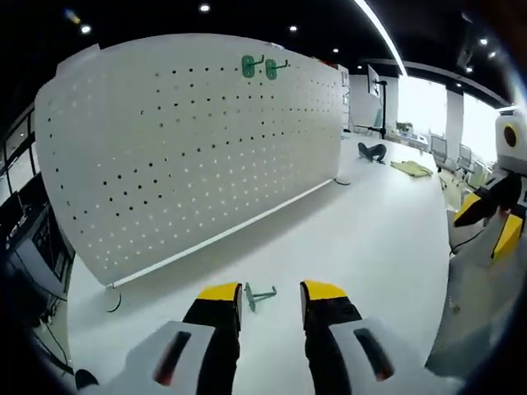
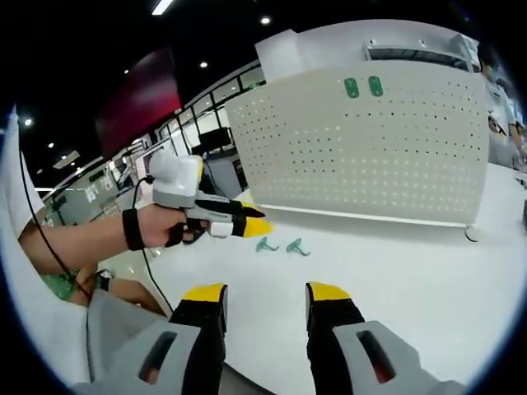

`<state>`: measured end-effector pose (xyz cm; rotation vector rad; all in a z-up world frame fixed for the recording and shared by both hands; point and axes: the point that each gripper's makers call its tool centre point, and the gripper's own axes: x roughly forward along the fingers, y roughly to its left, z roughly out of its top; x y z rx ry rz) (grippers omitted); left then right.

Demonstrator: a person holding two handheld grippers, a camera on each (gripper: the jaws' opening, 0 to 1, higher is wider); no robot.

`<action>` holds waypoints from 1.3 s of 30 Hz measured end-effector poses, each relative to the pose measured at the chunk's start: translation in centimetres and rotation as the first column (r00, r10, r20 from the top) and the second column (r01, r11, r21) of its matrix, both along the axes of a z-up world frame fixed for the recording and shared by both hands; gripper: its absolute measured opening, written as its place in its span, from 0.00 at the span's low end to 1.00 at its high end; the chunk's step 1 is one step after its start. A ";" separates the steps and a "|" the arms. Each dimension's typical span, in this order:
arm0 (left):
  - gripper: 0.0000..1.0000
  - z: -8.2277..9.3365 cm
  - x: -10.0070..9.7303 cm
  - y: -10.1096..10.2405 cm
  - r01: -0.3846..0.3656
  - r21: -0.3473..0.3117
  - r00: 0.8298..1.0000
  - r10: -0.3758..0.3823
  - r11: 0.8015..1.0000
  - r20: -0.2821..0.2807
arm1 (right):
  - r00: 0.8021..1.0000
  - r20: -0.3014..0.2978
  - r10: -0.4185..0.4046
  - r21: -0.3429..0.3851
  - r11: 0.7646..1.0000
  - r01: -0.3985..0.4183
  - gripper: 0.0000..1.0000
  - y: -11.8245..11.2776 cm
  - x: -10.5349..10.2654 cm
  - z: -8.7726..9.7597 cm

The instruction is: Insert the hook assembly into the mounting plate slot until the hook locks in place.

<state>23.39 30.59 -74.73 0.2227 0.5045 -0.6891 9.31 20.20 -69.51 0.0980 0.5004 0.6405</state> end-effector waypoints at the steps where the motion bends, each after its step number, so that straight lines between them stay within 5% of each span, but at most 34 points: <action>1: 0.29 -0.1 0.1 0.0 0.000 0.010 1.000 0.000 1.000 0.003 | 1.000 -0.002 0.001 0.002 1.000 -0.001 0.38 0.0 0.0 -0.2; 39: 0.25 -6.9 3.3 -0.5 0.017 0.165 0.996 -0.003 0.986 -0.089 | 0.998 -0.056 -0.030 0.007 0.999 0.031 0.38 0.1 -0.9 -2.3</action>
